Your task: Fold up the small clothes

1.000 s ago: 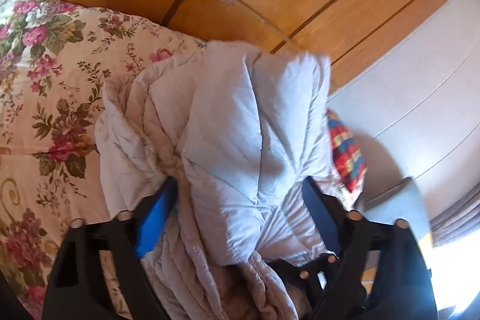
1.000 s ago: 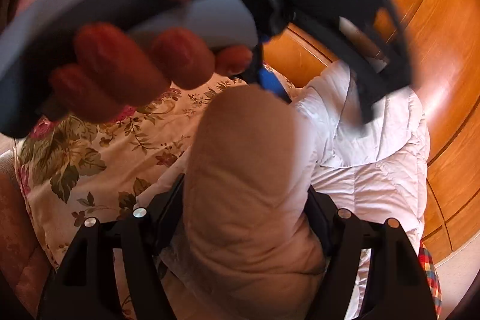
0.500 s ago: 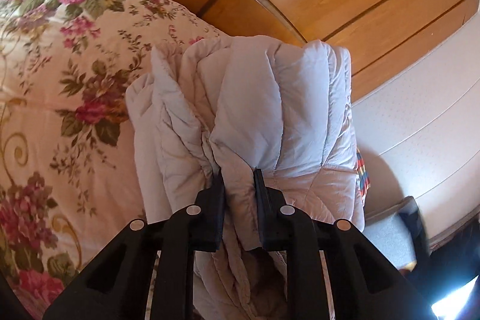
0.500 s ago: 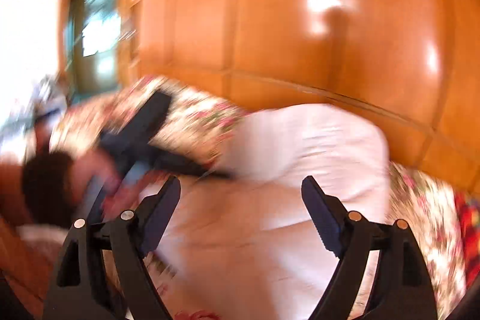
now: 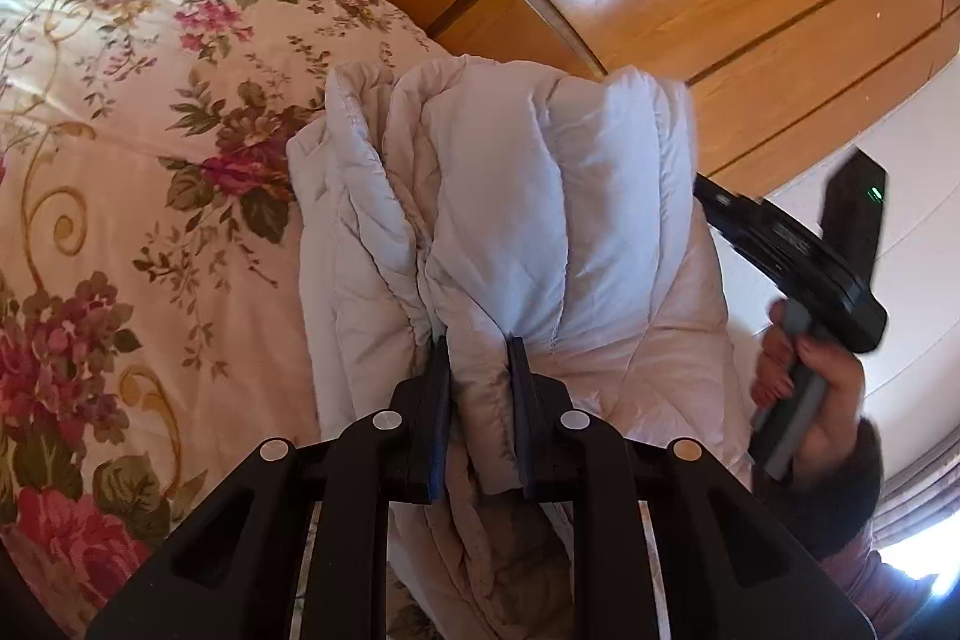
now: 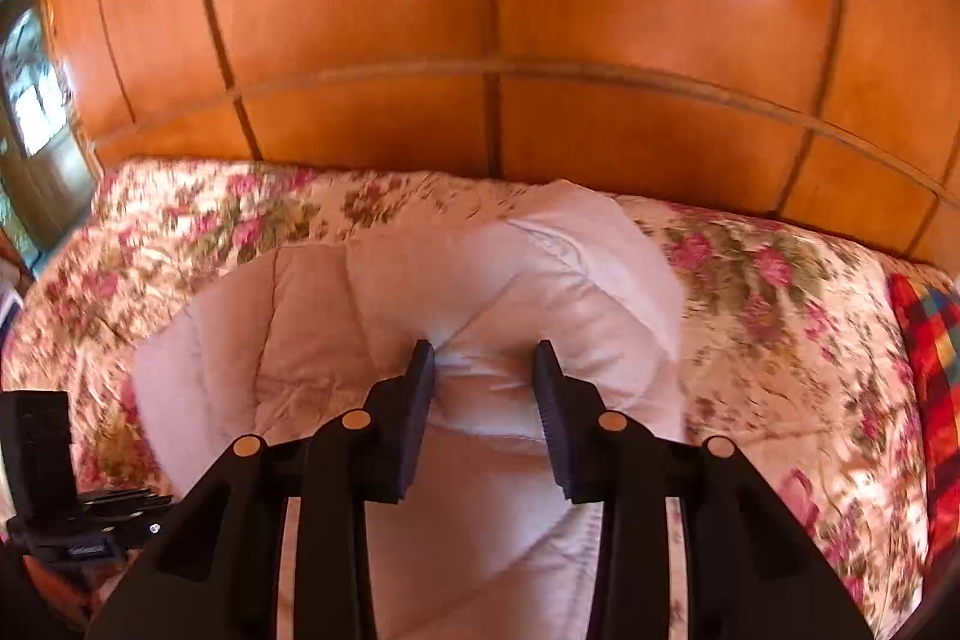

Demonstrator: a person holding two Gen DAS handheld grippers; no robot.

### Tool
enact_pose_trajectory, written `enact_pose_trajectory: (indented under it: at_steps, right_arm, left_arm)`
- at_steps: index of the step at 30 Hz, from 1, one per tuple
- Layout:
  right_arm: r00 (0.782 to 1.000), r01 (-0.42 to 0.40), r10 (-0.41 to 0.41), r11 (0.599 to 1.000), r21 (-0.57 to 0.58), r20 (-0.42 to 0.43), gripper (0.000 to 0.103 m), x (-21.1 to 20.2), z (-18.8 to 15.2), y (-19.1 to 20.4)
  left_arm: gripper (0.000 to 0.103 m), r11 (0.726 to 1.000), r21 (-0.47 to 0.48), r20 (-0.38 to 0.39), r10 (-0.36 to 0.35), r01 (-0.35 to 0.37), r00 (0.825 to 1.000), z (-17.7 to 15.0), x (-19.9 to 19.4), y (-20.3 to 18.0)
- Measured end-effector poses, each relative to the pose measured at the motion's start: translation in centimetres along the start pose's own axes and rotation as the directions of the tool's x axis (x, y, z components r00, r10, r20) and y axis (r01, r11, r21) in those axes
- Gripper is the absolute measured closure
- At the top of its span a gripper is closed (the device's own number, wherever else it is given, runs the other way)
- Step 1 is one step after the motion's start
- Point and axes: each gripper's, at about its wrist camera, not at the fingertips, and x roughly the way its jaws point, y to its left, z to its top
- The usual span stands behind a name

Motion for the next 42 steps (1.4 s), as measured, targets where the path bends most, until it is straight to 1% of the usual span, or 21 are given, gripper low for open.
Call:
enact_pose_trajectory:
  at_steps: [2,4,6,9,12,16,18,20,21,23,25,28,30,32,33,34,35,37,40,41,42]
  right_arm:
    - [0.999,0.023,-0.024,0.999,-0.032,-0.032,0.068,2.3,-0.3,1.1]
    - [0.998,0.047,-0.050,0.997,-0.059,-0.040,0.068,4.4,-0.8,1.5]
    - [0.997,0.068,-0.071,0.995,-0.074,-0.035,0.068,5.7,-1.4,1.9]
    - [0.995,0.096,-0.097,0.991,-0.090,-0.003,0.068,7.2,-2.5,2.1]
    - [0.993,0.112,-0.110,0.991,-0.078,0.032,0.068,7.8,-3.1,1.4]
    - [0.987,0.137,-0.129,0.987,-0.086,0.090,0.068,7.5,-3.7,1.5]
    - [0.986,0.143,-0.134,0.986,-0.083,0.104,0.068,7.3,-3.8,1.5]
    - [0.985,0.145,-0.135,0.986,-0.082,0.111,0.068,7.2,-3.9,1.4]
    - [0.984,0.147,-0.137,0.986,-0.082,0.114,0.068,7.2,-3.9,1.5]
    - [0.983,0.149,-0.138,0.985,-0.082,0.121,0.068,7.0,-3.9,1.5]
    - [0.982,0.151,-0.141,0.985,-0.080,0.128,0.068,6.9,-3.9,1.6]
    - [0.980,0.150,-0.139,0.986,-0.072,0.141,0.068,6.5,-4.1,1.6]
    - [0.979,0.143,-0.133,0.988,-0.061,0.152,0.068,6.1,-4.2,1.5]
    - [0.978,0.136,-0.127,0.990,-0.046,0.166,0.068,5.7,-4.5,1.3]
    - [0.977,0.132,-0.124,0.990,-0.038,0.171,0.067,5.5,-4.5,1.1]
    - [0.977,0.125,-0.117,0.992,-0.030,0.175,0.067,5.3,-4.6,1.0]
    - [0.978,0.119,-0.113,0.993,-0.026,0.178,0.067,5.2,-4.6,0.9]
    - [0.978,0.104,-0.100,0.994,-0.015,0.183,0.066,5.0,-4.7,0.8]
    - [0.980,0.097,-0.094,0.995,-0.010,0.174,0.066,5.0,-4.5,1.2]
    - [0.982,0.102,-0.097,0.995,-0.017,0.165,0.066,5.1,-4.4,1.5]
    - [0.982,0.116,-0.110,0.993,-0.032,0.152,0.066,5.4,-4.3,1.8]
  left_arm:
    - [0.086,1.000,-0.021,0.007,0.001,-0.001,1.000,-0.1,-0.1,0.8]
    - [0.085,0.998,-0.055,0.016,-0.012,0.013,1.000,-0.2,-0.3,1.8]
    - [0.085,0.996,-0.083,0.027,-0.030,0.032,0.999,-0.3,-0.6,2.6]
    - [0.085,0.995,-0.094,0.038,-0.033,0.037,0.999,-0.4,-0.7,2.9]
    - [0.085,0.994,-0.100,0.046,-0.041,0.046,0.998,-0.4,-0.5,2.8]
    - [0.083,0.993,-0.091,0.088,-0.062,0.070,0.994,-0.6,-1.3,2.4]
    - [0.075,0.993,-0.098,0.107,-0.055,0.066,0.993,-0.4,-2.4,2.0]
    - [0.069,0.995,-0.093,0.131,-0.021,0.033,0.991,0.1,-3.9,1.0]
    - [0.068,0.997,-0.078,0.154,-0.016,0.028,0.988,0.5,-4.5,0.3]
    - [0.068,1.000,-0.010,0.207,-0.022,0.025,0.978,1.3,-6.1,-1.9]
    - [0.068,0.996,0.090,0.234,-0.015,-0.006,0.972,2.3,-6.9,-5.2]
    - [0.068,0.974,0.216,0.211,0.022,-0.068,0.977,3.8,-5.3,-9.7]
    - [0.068,0.960,0.252,0.197,0.075,-0.124,0.977,4.5,-3.3,-11.2]
    - [0.068,0.952,0.245,0.193,0.135,-0.181,0.972,5.4,-1.1,-11.3]
    - [0.068,0.946,0.225,0.184,0.193,-0.232,0.964,5.5,0.3,-10.7]
    - [0.068,0.945,0.207,0.173,0.220,-0.254,0.960,5.6,1.1,-10.1]
    - [0.068,0.945,0.194,0.166,0.233,-0.263,0.958,5.4,1.6,-9.4]
    - [0.068,0.934,0.198,0.168,0.267,-0.297,0.949,4.9,2.4,-8.3]
    - [0.068,0.905,0.254,0.198,0.296,-0.340,0.935,3.8,3.3,-7.0]
    - [0.068,0.903,0.261,0.203,0.294,-0.341,0.934,3.5,3.6,-6.4]
    - [0.068,0.911,0.252,0.202,0.280,-0.327,0.938,3.2,3.8,-5.4]
